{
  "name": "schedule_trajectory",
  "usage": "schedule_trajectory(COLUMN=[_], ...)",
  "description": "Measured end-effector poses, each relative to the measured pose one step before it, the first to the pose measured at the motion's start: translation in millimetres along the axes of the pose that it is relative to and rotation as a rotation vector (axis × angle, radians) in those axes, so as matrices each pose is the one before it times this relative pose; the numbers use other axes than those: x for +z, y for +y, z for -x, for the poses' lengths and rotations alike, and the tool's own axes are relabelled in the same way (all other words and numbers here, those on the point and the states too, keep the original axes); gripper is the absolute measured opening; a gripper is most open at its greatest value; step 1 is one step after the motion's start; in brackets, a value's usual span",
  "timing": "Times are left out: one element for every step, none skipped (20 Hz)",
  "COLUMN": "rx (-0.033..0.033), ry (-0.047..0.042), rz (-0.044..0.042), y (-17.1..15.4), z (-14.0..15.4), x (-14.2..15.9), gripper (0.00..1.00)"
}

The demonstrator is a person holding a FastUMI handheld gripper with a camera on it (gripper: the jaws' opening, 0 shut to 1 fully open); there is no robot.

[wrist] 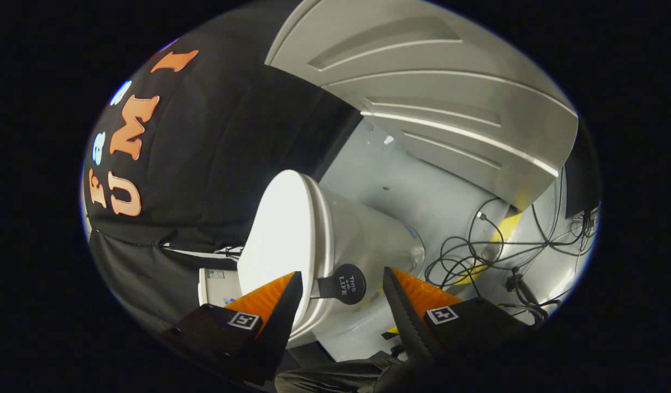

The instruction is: Open the toilet lid.

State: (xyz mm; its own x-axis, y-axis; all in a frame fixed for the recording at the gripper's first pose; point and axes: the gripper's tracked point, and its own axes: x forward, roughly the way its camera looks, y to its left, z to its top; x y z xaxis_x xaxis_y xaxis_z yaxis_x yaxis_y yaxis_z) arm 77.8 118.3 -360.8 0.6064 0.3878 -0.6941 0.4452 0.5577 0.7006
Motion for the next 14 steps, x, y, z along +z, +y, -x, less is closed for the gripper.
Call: schedule_trajectory(rx=[0.01398,0.00978,0.01006,0.00881,0.00277,0.00617,0.0021,0.01272,0.00071,0.00473,0.00076,0.02825,0.03124,0.01496], ry=[0.00717,0.00798,0.01861,0.02227,0.00473,-0.01046,-0.00732,-0.00782,-0.00977,0.00521,-0.00112,-0.00665,0.00324,-0.00812], rz=[-0.00866,-0.00689,-0.01905,-0.02997,-0.02882,-0.02633,-0.0079,-0.00226,-0.00016,0.00015,-0.00308,-0.0136,-0.02101,-0.00678], y=[1.85,0.02,-1.08,-2.0,-2.32,-2.77,-0.88,1.61,0.52,-0.24,-0.27,1.78,4.68,0.86], z=[-7.19,-4.96,-4.27,-2.65,-0.85,0.84,3.56,-1.31,-1.05,2.48,2.27,-4.78,12.51,-3.9], x=[-0.08,-1.48,-3.99,-5.67,-0.19,6.39,2.68,0.71,1.49,-0.81,0.15,-0.34,0.5,3.37], gripper=[0.93,0.89,0.79,0.69,0.59,0.49,0.38,0.38,0.33,0.28,0.29,0.25,0.22,0.11])
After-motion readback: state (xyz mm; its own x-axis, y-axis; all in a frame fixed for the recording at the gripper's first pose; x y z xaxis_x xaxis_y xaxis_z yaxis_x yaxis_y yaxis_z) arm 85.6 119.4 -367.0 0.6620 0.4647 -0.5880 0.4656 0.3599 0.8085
